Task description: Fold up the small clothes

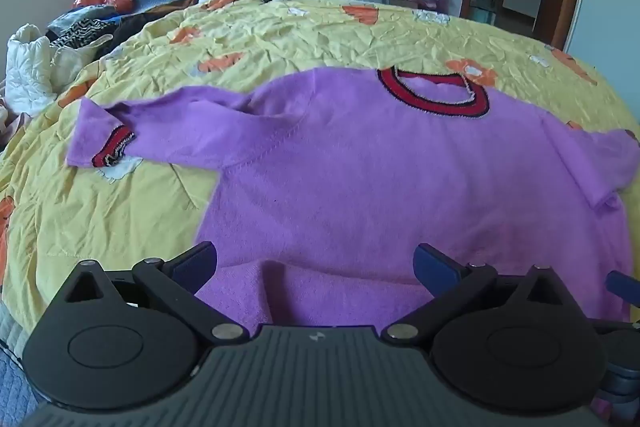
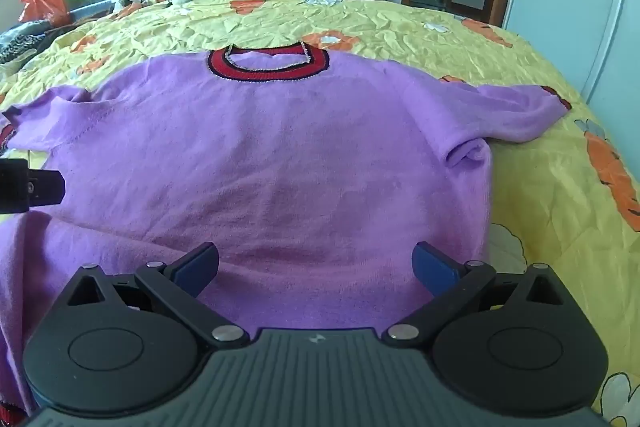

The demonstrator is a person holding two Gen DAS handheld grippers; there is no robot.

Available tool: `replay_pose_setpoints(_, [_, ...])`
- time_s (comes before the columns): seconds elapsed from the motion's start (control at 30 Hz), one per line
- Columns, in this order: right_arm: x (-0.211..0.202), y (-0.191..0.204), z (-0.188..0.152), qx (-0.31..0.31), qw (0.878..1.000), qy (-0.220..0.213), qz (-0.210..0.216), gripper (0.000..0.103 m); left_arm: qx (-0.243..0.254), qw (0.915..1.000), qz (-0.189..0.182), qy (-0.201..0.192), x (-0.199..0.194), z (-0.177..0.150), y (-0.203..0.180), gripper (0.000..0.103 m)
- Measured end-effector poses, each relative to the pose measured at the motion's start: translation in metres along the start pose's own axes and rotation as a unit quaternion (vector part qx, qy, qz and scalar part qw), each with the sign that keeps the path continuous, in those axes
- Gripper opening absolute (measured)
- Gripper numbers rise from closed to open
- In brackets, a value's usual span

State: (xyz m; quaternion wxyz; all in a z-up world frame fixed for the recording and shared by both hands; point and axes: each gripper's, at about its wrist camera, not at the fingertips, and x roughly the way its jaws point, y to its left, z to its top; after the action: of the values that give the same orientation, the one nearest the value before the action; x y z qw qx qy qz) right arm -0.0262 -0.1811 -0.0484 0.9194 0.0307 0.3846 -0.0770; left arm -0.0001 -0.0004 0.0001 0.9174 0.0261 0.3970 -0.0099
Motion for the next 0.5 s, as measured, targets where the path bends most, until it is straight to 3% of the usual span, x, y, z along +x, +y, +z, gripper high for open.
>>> replay_pose_setpoints(0.2, [0.007, 0.013, 0.002, -0.01, 1.0, -0.006, -0.017, 0.103, 0.033, 0.9993, 0.011, 0.014, 0.008, -0.004, -0.004, 0.103])
replay_pose_setpoints(0.33, [0.007, 0.01, 0.002, -0.008, 1.0, -0.013, 0.009, 0.103, 0.068, 0.9973, 0.024, 0.013, 0.014, 0.0, -0.015, 0.103])
replay_pose_setpoints(0.5, [0.021, -0.001, 0.006, 0.025, 0.999, 0.02, 0.04, 0.103, 0.096, 0.9942, 0.046, 0.017, 0.018, 0.001, -0.03, 0.103])
